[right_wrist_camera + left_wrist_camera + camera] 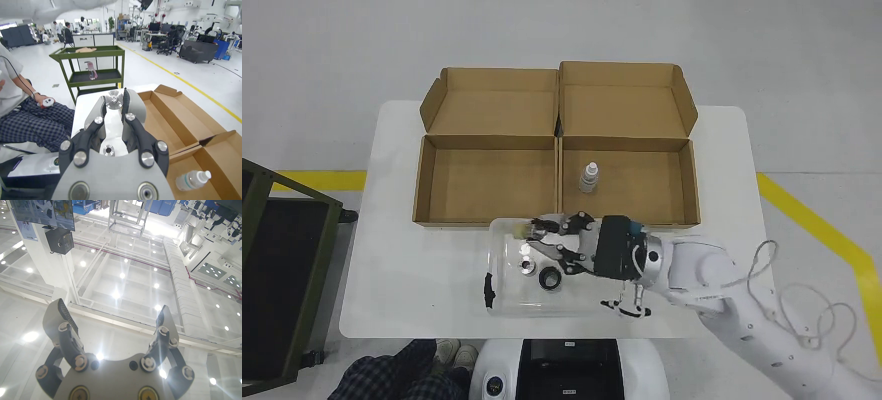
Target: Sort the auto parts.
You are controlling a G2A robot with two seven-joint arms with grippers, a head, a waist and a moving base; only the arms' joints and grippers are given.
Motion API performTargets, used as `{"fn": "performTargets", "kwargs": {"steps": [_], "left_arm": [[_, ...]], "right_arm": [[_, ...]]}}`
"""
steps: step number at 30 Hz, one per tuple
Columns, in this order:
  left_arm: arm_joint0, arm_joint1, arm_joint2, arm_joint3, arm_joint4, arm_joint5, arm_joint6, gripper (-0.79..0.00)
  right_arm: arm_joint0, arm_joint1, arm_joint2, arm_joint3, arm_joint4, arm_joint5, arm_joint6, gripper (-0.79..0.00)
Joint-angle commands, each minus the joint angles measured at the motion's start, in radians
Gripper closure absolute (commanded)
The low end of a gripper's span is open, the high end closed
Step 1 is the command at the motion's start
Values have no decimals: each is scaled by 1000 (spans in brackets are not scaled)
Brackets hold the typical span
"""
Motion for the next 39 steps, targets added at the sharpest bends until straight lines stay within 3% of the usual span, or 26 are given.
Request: {"fn": "performTargets", "kwargs": {"steps": [1,27,39], "left_arm": [[0,0,0,0,0,0,0,-785],[0,0,0,0,0,0,0,-785],[0,0,0,0,0,0,0,-785]], "right_arm": [[-2,-3,12,2,12,-12,-44,0],[-32,-43,109,-70,-16,-59,-219,0],[-48,-51,123,11,-82,-20,-34,0]]}}
